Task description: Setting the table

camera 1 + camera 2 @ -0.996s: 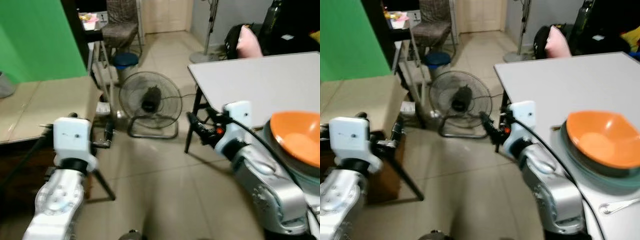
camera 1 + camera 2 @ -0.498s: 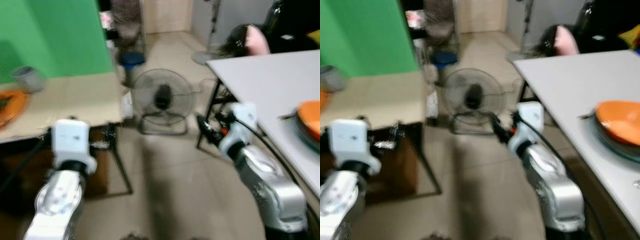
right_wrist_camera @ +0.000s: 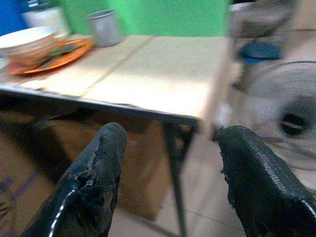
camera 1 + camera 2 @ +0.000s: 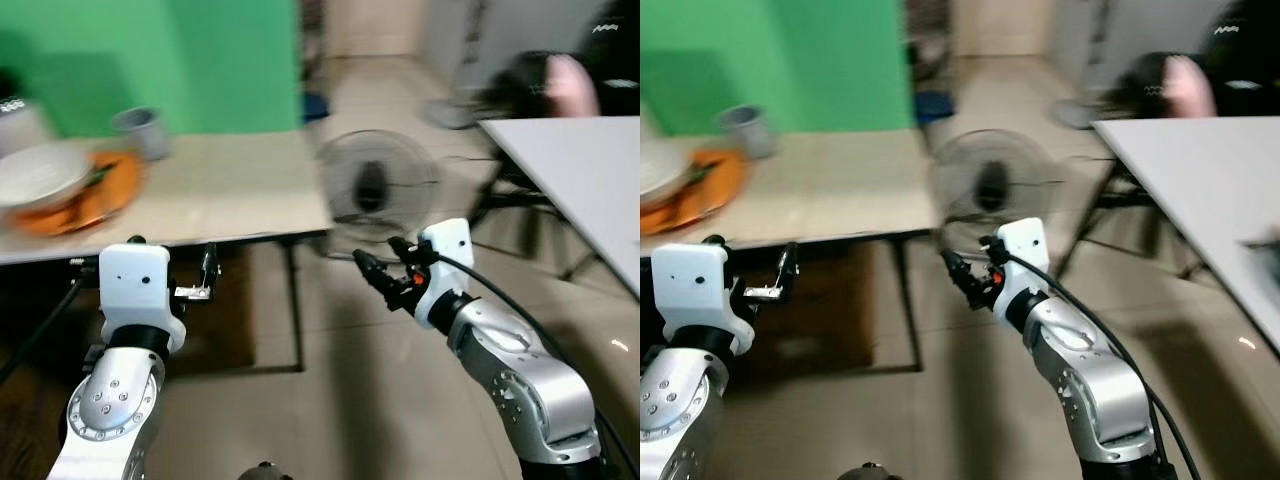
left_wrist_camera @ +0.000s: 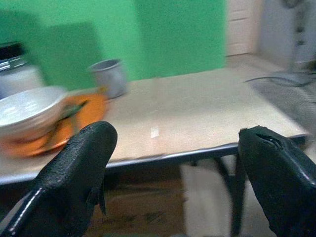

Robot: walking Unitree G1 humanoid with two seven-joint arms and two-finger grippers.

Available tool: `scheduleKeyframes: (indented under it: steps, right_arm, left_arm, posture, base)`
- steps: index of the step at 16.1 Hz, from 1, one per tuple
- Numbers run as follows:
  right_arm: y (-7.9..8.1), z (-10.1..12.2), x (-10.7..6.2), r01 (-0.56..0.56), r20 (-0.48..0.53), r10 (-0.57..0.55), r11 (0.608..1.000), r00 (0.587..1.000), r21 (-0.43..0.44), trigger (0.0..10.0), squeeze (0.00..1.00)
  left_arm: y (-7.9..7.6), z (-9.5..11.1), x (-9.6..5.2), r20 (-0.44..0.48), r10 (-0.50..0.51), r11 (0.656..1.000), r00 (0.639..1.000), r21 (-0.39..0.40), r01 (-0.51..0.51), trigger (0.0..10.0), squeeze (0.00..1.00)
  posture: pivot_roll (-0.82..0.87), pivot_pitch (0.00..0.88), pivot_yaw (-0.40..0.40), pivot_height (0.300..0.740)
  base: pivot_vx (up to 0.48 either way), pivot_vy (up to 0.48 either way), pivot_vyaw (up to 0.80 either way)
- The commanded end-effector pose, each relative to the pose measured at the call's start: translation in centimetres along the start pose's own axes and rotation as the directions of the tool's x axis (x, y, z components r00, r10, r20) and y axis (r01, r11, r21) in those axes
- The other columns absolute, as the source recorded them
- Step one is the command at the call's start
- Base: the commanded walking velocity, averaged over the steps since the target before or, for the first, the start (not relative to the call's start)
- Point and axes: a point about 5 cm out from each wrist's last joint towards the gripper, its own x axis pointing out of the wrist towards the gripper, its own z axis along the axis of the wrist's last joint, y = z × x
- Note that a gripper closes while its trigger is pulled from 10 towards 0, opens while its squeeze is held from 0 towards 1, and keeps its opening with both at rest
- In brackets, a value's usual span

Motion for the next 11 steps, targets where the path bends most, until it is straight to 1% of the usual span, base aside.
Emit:
scheduleKeyframes:
  steps: [1,6,9,11]
  right_arm:
    - [0.2,0.3,0.2,-0.026,0.012,0.026,1.0,1.0,0.001,10.0,0.0]
    - [0.5,0.2,1.0,-0.069,0.007,0.07,0.998,0.998,-0.008,10.0,0.0]
    - [0.7,0.1,1.3,-0.082,0.011,0.082,0.997,0.997,-0.015,10.0,0.0]
    - [0.7,0.2,1.4,-0.081,0.015,0.082,0.995,0.996,-0.049,10.0,0.0]
  left_arm:
    - [0.3,0.4,-0.4,0.017,0.02,1.0,1.0,0.006,-0.02,10.0,0.0]
    - [0.9,0.2,-1.1,0.007,0.055,0.998,0.998,0.016,-0.055,10.0,0.0]
    - [1.1,0.2,-1.2,0.007,0.063,0.998,0.998,0.021,-0.063,10.0,0.0]
    - [1.2,0.2,-1.2,0.009,0.063,0.998,0.998,0.02,-0.063,10.0,0.0]
  posture:
    - [-0.01,0.033,-0.003,0.74]
    - [0.01,0.028,-0.021,0.74]
    - [0.02,0.018,-0.025,0.74]
    - [0.02,0.016,-0.019,0.74]
  base:
    - [0.292,0.0,0.8]
    - [0.292,0.0,0.8]
    - [0.292,0.0,0.8]
    - [0.294,0.0,0.0]
